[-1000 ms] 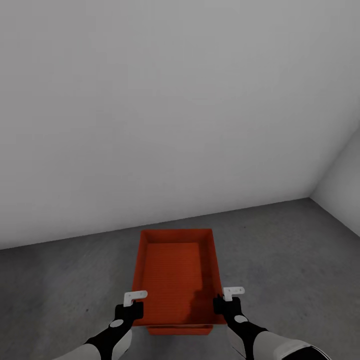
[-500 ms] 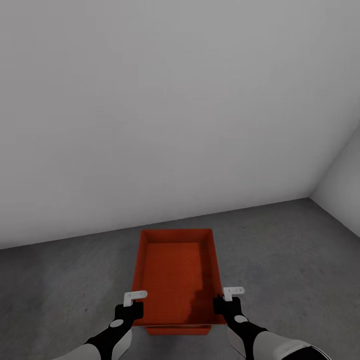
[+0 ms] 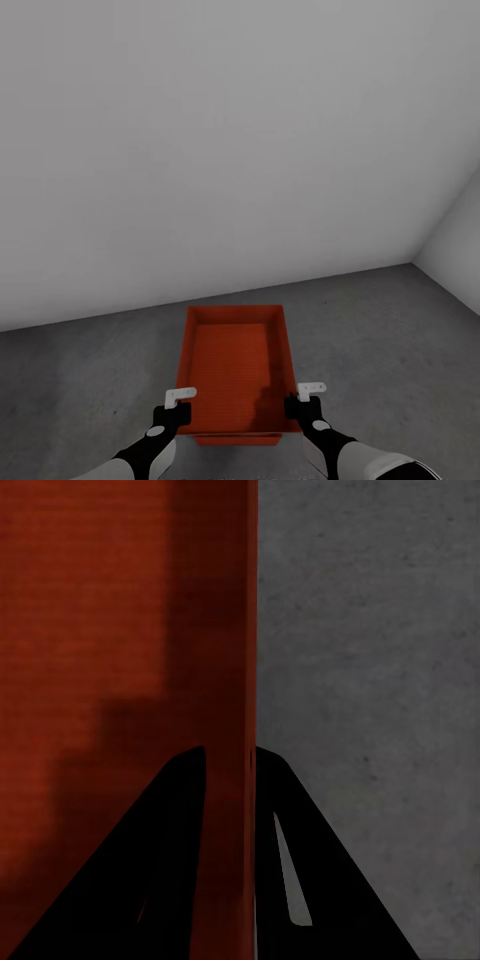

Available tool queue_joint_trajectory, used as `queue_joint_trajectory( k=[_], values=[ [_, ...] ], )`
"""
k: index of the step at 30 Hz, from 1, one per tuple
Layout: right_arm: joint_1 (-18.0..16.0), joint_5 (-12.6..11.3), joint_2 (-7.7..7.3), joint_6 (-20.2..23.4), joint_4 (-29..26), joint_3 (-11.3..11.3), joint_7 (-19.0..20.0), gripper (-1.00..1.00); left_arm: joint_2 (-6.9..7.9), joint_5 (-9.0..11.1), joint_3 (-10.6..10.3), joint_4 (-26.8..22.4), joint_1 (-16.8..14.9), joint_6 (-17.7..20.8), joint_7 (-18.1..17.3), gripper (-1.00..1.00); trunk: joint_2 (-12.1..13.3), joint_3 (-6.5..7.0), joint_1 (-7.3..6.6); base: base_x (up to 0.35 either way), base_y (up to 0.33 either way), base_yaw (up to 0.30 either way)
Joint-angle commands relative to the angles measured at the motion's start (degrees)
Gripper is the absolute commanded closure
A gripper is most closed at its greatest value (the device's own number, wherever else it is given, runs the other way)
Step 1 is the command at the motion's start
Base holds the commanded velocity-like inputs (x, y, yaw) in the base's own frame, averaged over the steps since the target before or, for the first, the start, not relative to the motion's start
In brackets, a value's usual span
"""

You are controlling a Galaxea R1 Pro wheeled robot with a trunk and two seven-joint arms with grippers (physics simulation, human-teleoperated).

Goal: Move the two storage containers from the living room to the garage. In the garage, place one container on the floor and stack the other container on top of it (either order is fine).

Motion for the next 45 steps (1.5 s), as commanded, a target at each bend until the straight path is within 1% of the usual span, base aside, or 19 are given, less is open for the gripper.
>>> queue_joint_trajectory(
  k=[1,41,45],
  values=[
    [0.0,0.7,0.04,-0.1,0.0,-4.2,0.1,1.00,0.55,0.9,3.2,-0.1,0.0,-0.2,0.6,1.00,0.0,-0.13,0.00,0.000,0.000,0.000],
    [0.0,0.7,-0.01,-0.1,0.0,-4.2,0.1,1.00,0.55,0.8,3.2,-0.1,-0.1,-0.2,0.6,1.00,0.0,-3.80,0.00,0.000,0.000,0.000],
    [0.0,0.7,-0.04,-0.1,0.0,-4.2,0.1,1.00,0.55,0.8,3.2,-0.1,-0.1,-0.2,0.6,1.00,0.0,-3.99,0.00,0.000,0.000,0.000]
  ],
)
